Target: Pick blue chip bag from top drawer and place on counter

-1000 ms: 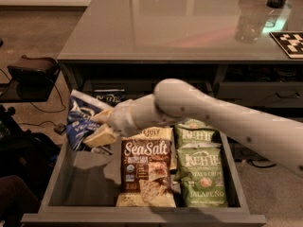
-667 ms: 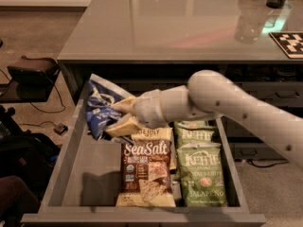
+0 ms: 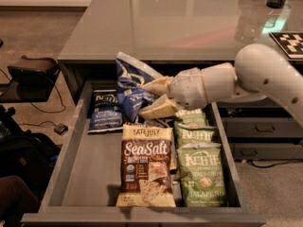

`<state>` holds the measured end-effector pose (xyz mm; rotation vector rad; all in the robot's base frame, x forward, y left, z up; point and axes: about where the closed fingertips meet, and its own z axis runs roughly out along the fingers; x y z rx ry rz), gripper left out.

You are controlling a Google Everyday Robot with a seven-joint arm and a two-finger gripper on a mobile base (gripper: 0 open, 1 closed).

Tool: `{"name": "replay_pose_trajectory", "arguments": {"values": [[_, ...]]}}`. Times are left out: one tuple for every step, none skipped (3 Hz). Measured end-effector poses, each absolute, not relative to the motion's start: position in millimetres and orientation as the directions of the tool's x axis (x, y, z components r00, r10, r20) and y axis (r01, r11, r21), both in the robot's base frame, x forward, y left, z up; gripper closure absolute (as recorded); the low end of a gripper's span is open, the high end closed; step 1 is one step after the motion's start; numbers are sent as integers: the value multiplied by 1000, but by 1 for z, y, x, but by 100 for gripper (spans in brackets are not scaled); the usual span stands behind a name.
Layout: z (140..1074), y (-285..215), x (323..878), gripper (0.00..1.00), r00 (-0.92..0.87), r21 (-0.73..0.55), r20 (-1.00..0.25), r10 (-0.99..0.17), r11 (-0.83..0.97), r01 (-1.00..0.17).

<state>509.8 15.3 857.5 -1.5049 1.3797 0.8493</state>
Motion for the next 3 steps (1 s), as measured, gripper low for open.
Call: {"name": "replay_pose_trajectory", "arguments": {"values": [[878, -6, 512, 100, 188, -205, -884, -428, -7, -979], [892, -20, 513, 100, 223, -236, -859, -460, -29, -971], [893, -21, 512, 100, 224, -237, -859, -460, -31, -971]]}}
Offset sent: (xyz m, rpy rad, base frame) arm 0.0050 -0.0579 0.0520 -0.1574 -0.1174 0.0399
